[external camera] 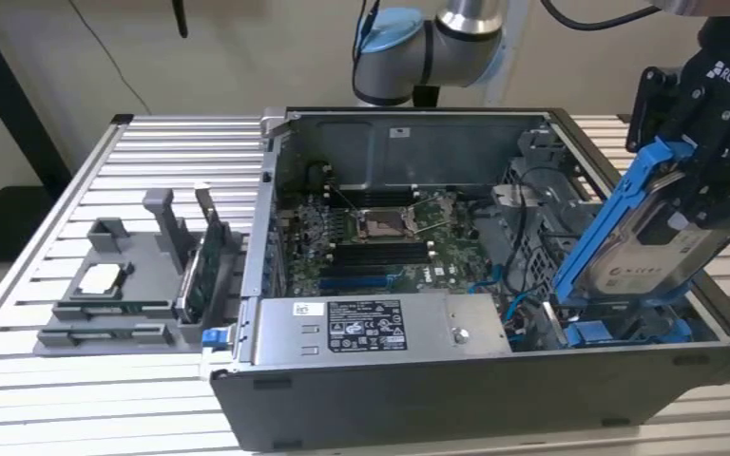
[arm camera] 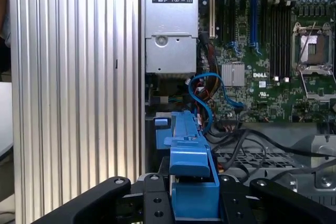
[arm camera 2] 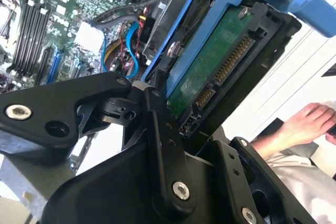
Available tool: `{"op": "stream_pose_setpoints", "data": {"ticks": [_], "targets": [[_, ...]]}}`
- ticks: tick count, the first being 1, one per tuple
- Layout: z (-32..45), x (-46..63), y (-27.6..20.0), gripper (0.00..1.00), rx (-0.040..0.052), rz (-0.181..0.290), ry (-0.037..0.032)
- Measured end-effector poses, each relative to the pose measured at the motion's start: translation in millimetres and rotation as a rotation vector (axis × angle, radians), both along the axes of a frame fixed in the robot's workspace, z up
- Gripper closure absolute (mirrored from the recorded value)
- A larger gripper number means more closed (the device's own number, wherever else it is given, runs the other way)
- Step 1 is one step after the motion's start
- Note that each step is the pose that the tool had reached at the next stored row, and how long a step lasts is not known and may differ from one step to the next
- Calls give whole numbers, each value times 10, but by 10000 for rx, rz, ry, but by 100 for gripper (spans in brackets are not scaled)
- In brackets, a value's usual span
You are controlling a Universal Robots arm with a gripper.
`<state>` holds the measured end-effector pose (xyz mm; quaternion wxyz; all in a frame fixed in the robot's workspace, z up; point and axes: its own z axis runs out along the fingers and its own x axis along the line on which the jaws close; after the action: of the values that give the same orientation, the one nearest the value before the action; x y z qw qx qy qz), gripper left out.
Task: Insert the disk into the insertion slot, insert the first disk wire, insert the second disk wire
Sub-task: 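Insert the disk into the insertion slot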
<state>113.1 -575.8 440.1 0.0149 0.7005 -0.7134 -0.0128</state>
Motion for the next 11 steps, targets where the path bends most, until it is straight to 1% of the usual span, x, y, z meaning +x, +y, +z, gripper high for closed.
{"op": "stream_pose_setpoints", "data": {"ticks": [5,11], "targets": [[-54,3,0,67,3,-1,0],[-138,46,0,67,1,0,0]]}}
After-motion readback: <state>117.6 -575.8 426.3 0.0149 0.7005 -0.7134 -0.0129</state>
